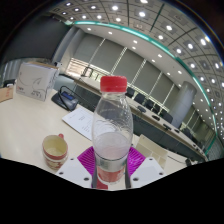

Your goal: Pour water

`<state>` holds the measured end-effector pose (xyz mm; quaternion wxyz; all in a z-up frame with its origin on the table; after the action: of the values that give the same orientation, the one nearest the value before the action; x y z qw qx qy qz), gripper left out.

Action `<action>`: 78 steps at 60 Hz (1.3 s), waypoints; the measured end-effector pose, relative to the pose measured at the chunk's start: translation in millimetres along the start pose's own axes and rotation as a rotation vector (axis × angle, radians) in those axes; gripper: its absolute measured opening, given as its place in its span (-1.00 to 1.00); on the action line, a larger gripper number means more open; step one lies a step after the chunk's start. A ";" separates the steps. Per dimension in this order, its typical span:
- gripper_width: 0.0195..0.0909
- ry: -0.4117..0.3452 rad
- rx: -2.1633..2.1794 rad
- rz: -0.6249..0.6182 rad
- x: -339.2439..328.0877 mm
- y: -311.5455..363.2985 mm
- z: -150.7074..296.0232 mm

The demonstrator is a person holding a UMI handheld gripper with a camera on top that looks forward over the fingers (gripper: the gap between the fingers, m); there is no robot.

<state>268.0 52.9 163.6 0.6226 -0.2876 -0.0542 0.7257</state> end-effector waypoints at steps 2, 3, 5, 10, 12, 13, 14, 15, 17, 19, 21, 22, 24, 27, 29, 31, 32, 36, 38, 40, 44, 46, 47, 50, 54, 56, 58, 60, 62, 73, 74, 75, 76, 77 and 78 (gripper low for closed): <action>-0.48 0.011 0.091 0.034 3.5 1.9 -10.1; -0.48 0.019 0.133 0.048 5.4 3.2 -15.5; -0.48 0.030 0.212 0.077 11.0 8.5 -26.4; -0.48 0.041 0.343 0.143 18.1 11.4 -45.8; -0.48 0.041 0.366 0.156 22.3 11.1 -53.5; -0.48 0.044 0.377 0.160 25.5 13.4 -56.1; -0.48 0.044 0.383 0.162 27.9 13.3 -59.8; -0.48 0.045 0.389 0.165 29.6 15.7 -63.4; -0.48 0.051 0.395 0.174 32.7 17.2 -70.3; -0.48 0.063 0.400 0.176 35.7 18.2 -79.0; -0.48 0.082 0.405 0.177 38.3 19.1 -89.0; -0.48 0.092 0.410 0.180 39.2 20.5 -94.3; -0.48 0.061 0.430 0.181 39.0 18.9 -91.7; -0.48 0.066 0.436 0.185 36.1 17.7 -94.9; -0.45 0.066 0.435 0.187 34.8 17.6 -96.0; -0.41 0.058 0.440 0.190 37.0 13.6 -95.8; -0.40 0.053 0.439 0.188 35.3 16.3 -96.1; -0.18 0.047 0.425 0.185 33.2 19.2 -95.9; -0.09 0.048 0.407 0.186 32.6 20.5 -95.5; 0.03 0.059 0.392 0.187 32.7 20.2 -96.7; 0.71 0.098 0.362 0.197 29.0 25.9 -102.6; 0.88 0.106 0.356 0.201 24.8 28.9 -104.5; 0.82 0.112 0.355 0.196 22.2 28.1 -104.3; 0.86 0.126 0.354 0.174 14.2 25.3 -103.2; 0.88 0.149 0.357 0.153 -2.9 25.3 -99.1; 0.88 0.163 0.362 0.143 -15.0 26.2 -95.8; 0.89 0.178 0.371 0.130 -27.3 27.0 -91.8; 0.89 0.189 0.380 0.120 -41.6 28.8 -86.2; 0.89 0.201 0.387 0.112 -57.6 31.1 -79.1; 0.85 0.243 0.398 0.035 -156.9 43.4 -43.7; 0.85 0.251 0.399 0.026 -166.2 45.4 -42.2; 0.85 0.258 0.400 0.019 -175.9 47.9 -40.4; 0.86 0.263 0.403 0.013 -185.4 50.7 -38.1; 0.86 0.266 0.406 0.009 -195.1 54.1 -35.4; 0.86 0.269 0.411 0.007 -204.6 57.3 -32.7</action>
<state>246.1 -160.1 183.0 0.6671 -0.2492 0.1790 0.6789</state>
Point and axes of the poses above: the point between the fingertips, and its own axes, seen from behind it with the camera up: y to the left, z up, x forward, the way the camera looks, the point moved 1 cm from there along -x, backward, against the way the camera looks, and after that the axes turned 1 degree about x, right-handed, at the moved point
